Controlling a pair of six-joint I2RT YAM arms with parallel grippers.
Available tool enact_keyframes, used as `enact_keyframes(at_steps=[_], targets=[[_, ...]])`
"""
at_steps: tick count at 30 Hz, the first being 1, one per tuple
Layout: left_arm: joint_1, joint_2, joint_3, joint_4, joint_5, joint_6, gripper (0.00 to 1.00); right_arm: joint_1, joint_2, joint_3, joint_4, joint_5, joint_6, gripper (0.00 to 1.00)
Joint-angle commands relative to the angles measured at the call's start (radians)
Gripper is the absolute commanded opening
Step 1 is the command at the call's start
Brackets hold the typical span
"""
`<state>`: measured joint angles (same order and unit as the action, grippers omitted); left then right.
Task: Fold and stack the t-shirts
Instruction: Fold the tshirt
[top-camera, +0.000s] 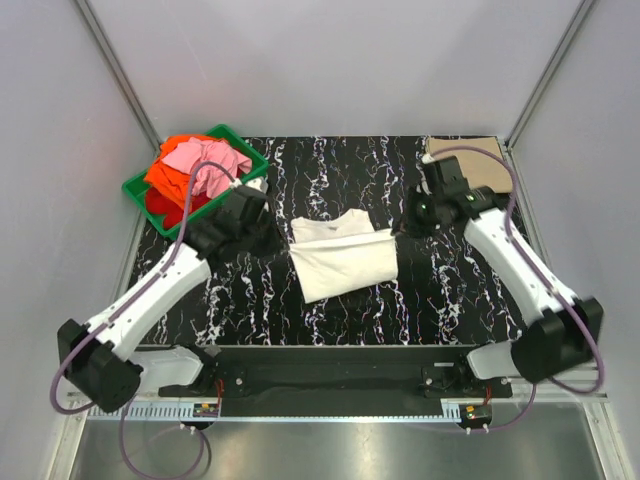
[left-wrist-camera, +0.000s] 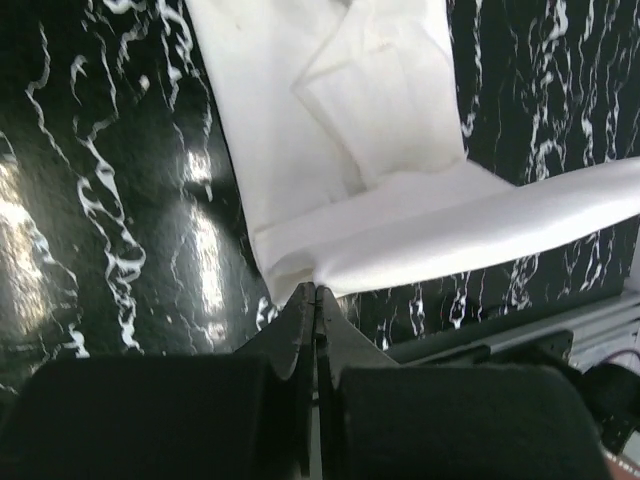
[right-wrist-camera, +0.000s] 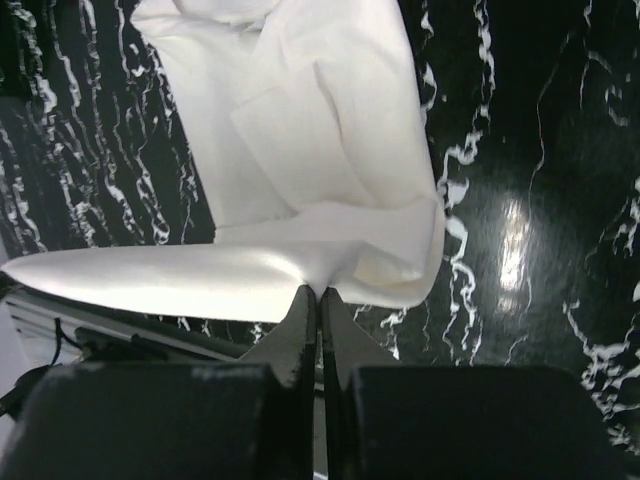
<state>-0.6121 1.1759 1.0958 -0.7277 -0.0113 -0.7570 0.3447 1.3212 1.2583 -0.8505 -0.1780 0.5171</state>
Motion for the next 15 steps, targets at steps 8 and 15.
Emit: enact_keyframes(at_steps=[8,15], targets=[[0.268,0.369,0.252,0.129,0.163,0.202,0.0,-0.039,0.53,0.464,0.033,-0.083,-0.21,0.0],[0.347,0.712,0.485,0.209,0.211,0.274,0.0,-0.101,0.824,0.722,0.022,-0.143,-0.198,0.0]])
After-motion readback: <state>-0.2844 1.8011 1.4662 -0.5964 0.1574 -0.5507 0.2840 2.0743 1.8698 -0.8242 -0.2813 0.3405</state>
